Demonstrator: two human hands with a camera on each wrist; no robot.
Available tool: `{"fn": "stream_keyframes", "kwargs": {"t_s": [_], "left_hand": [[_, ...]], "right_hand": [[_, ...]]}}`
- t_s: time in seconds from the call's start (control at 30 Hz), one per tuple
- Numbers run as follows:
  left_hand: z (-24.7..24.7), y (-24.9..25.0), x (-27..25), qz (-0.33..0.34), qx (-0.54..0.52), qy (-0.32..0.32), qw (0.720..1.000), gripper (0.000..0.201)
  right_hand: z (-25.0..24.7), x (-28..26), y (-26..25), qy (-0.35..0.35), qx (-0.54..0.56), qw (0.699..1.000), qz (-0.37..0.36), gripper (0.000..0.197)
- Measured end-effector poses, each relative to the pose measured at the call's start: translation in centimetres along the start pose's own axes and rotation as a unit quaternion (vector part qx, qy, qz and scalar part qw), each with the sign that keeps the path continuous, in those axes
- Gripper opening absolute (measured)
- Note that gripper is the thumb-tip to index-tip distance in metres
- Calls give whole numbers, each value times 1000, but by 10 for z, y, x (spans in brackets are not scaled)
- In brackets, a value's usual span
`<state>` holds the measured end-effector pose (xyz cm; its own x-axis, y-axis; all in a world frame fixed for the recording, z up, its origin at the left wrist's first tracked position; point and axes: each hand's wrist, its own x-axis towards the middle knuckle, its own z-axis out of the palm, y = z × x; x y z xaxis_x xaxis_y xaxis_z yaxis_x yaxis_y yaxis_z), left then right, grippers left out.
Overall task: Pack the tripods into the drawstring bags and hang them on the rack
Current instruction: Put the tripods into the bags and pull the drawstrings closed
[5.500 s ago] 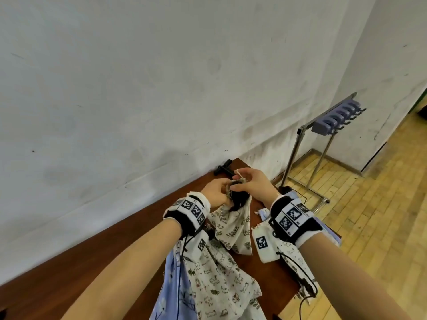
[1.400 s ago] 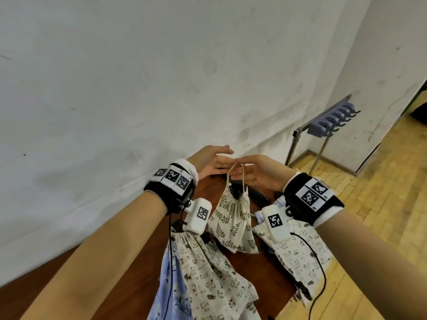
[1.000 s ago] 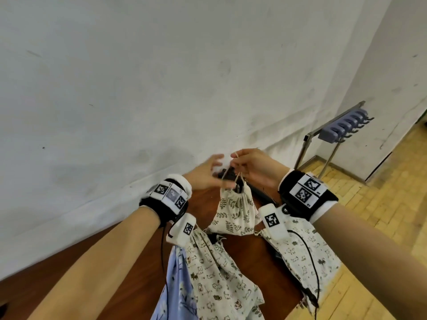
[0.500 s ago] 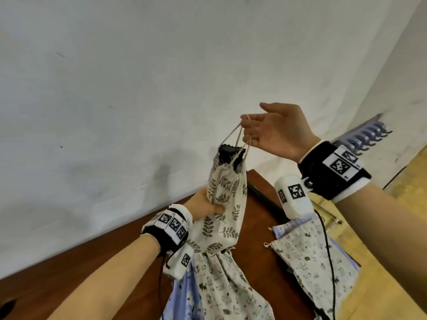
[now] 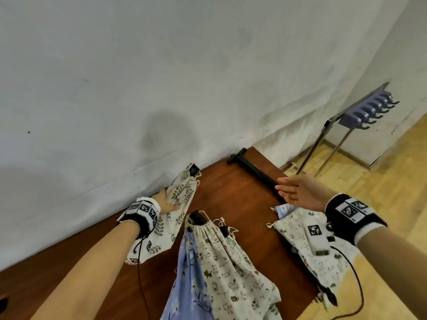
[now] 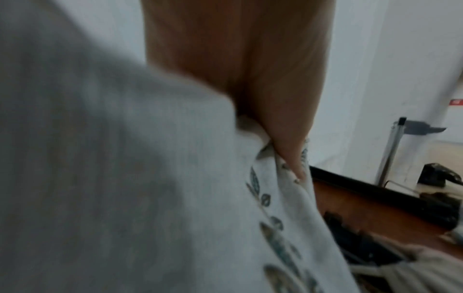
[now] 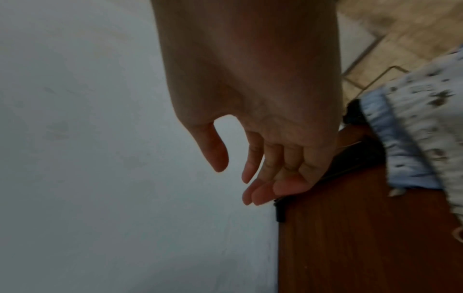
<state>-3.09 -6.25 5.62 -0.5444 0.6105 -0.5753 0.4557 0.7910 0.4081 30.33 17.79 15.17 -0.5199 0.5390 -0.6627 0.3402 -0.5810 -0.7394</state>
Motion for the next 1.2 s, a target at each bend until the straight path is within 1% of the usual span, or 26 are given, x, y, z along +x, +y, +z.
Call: {"fn": "stream_keyframes", "kwargs": {"t_s": [0.07,0.17,0.23,0.33,0.4,0.47,0.5,0.57,0.67,0.73,0.8,0.87,0.97,1.07,1.13,1.2], "left_hand": [[13,-5,19,-16,20,10,1000,103],[36,-2,46,-18,32,11,999,89],[51,0,58,-16,31,28,999,81],[67,6,81,-24,33,27,999,79],[75,12,94,-33,11,0,999,83],[80,20,103,-38,-14,-46,998,85],[83,24,108,-42,-17,-69,997,84],[88,25,114,-39,-21,-95,995,81],[92,20,120,-34,-10,-107,994,80],[91,17,121,-38,46,-85,995,81],[91,22,119,-26,82,-42,995,68],[90,35,108,2,100,-27,995,62],[91,71,81,45,129,-32,990,59],[99,116,66,112,150,-19,982,57],[113,153,51,151,153,-31,976,54],[134,188,41,166,156,-50,972,49]], "right_hand": [[-9,7,15,32,37,999,1,37],[-27,17,36,62,75,995,15,34],[-38,21,47,76,97,992,28,33],[-50,27,57,85,124,988,39,26],[-54,30,59,89,140,985,37,24],[-60,34,58,99,162,981,35,26],[-63,37,58,107,175,978,30,27],[-68,42,56,123,200,972,21,28],[-77,47,56,134,214,968,16,25],[-83,49,56,133,213,968,20,23],[-93,49,55,138,219,966,19,21],[-104,48,55,143,233,962,15,19],[-123,46,53,143,244,959,7,19],[-141,49,49,155,231,960,-2,14],[-154,55,47,179,194,965,1,9],[-168,67,46,209,143,967,11,6]]}}
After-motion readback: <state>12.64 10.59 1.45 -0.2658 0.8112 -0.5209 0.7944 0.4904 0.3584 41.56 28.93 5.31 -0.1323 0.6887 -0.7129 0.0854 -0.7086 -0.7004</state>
